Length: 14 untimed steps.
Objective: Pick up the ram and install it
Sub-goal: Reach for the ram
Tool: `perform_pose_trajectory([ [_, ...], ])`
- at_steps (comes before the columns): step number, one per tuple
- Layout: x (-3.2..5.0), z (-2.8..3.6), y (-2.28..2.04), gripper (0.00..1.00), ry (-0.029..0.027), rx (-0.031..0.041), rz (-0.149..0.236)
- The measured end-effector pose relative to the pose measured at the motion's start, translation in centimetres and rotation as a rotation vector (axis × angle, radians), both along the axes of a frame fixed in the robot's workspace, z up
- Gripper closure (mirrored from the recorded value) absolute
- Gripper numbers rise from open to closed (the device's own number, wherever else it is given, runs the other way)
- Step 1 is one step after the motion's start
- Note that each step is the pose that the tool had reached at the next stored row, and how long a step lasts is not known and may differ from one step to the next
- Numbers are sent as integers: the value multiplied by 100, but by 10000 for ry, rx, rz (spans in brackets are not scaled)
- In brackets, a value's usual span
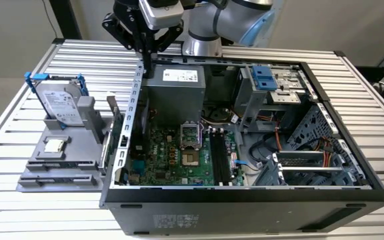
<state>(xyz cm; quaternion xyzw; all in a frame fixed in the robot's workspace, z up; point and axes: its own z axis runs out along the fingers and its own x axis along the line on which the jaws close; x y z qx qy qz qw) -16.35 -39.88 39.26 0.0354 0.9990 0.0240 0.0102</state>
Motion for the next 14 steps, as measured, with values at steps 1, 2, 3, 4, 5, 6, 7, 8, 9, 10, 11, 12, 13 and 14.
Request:
perform_pose_trajectory([
  [1, -7, 0, 0, 100, 0, 0, 0],
  [2, -15, 0, 0, 100, 0, 0, 0],
  [3, -22, 0, 0, 100, 0, 1, 0],
  [4, -28, 0, 0, 100, 0, 0, 0],
  [5, -35, 0, 0, 100, 0, 1, 0],
  [6, -42, 0, 0, 100, -1, 0, 0],
  [7, -49, 0, 0, 100, 0, 0, -1],
  [8, -55, 0, 0, 100, 0, 0, 0],
  [9, -61, -1, 0, 100, -1, 0, -1],
  [10, -68, -1, 0, 100, 0, 1, -1],
  [11, -74, -1, 0, 100, 0, 0, 0],
  [12, -80, 0, 0, 100, 0, 0, 0],
  [13, -86, -1, 0, 100, 0, 1, 0],
  [14, -93, -1, 0, 100, -1, 1, 0],
])
